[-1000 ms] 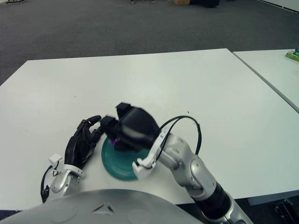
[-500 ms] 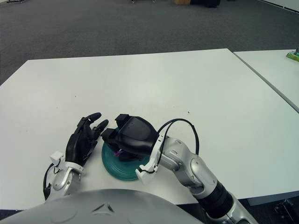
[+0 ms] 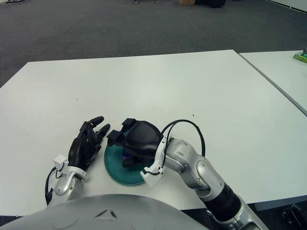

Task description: Put the gum into the plate.

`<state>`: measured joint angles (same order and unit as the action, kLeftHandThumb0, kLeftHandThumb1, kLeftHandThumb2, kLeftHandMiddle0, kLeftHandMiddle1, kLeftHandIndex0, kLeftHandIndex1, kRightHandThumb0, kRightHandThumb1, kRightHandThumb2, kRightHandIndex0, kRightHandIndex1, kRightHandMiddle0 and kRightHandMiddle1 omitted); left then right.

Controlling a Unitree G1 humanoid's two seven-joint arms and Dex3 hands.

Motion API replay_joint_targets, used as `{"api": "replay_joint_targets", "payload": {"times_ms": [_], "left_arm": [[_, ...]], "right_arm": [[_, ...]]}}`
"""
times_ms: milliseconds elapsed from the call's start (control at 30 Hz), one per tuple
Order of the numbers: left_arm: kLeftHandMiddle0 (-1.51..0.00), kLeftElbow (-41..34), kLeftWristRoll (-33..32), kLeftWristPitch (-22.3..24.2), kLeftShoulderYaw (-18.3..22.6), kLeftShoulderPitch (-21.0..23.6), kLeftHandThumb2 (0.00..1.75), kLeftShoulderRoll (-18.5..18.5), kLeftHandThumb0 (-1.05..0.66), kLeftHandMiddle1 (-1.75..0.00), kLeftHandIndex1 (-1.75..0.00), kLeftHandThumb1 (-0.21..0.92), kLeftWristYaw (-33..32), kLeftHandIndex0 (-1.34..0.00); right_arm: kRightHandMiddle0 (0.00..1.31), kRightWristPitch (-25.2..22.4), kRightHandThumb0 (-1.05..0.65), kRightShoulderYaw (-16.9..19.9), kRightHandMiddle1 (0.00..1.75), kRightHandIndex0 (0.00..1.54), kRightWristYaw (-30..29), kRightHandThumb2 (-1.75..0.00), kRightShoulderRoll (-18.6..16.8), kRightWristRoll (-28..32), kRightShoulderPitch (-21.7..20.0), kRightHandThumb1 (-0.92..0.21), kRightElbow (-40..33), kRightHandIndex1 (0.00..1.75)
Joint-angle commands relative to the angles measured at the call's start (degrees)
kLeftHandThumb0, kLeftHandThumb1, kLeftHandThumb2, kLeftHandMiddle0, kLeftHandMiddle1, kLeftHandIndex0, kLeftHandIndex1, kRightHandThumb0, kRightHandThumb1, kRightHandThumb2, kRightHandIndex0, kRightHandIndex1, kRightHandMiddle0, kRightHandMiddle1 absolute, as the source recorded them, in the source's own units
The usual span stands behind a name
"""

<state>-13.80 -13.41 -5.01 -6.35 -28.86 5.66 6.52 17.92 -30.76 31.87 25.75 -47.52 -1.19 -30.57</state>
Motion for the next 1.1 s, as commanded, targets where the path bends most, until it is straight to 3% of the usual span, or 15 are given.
{"api": "replay_joint_targets", "payload": {"times_ms": [0, 400, 700, 833, 1067], "left_arm": [[-0.31, -1.1, -1.5, 0.9, 0.2, 0.3, 0.99, -0.3, -0.81, -0.33, -0.97, 0.92, 0.9, -0.01], [-0.29, -2.7, -1.6, 1.8, -0.7, -0.3, 1.02, -1.5, -0.83, -0.18, -0.87, 0.92, 1.2, 0.00], [-0.28, -3.5, -0.1, 1.3, -1.4, -0.7, 1.04, -2.4, -0.86, -0.12, -0.72, 0.92, 1.0, 0.00], [-0.32, -3.2, 1.2, -0.4, -1.7, -0.7, 1.04, -2.1, -0.88, -0.13, -0.73, 0.92, 0.7, 0.00], [-0.38, -1.0, 0.2, -1.9, -1.0, -1.1, 0.98, -1.3, -0.90, -0.13, -0.84, 0.92, 1.0, 0.00]], "right_arm": [[0.00, 0.3, -1.03, 1.0, 0.15, 0.04, 0.1, -0.95, 0.3, 2.2, -0.5, -0.92, 1.0, 0.02], [0.00, -0.7, -1.05, 2.0, 0.03, 0.00, -0.2, -0.92, -0.2, 4.9, 0.3, -0.92, 2.0, 0.00], [0.01, -6.8, -1.05, 3.2, 0.03, 0.00, 0.3, -0.91, -2.8, 9.2, 3.2, -0.92, 1.1, 0.00], [0.01, -11.6, -1.05, 5.2, 0.14, 0.04, -5.8, -0.90, -8.8, 12.6, 6.8, -0.92, 2.4, 0.00], [0.00, -13.3, -1.05, 8.0, 0.41, 0.23, -15.5, -0.88, -14.9, 15.7, 11.1, -0.92, 4.1, 0.05]]}}
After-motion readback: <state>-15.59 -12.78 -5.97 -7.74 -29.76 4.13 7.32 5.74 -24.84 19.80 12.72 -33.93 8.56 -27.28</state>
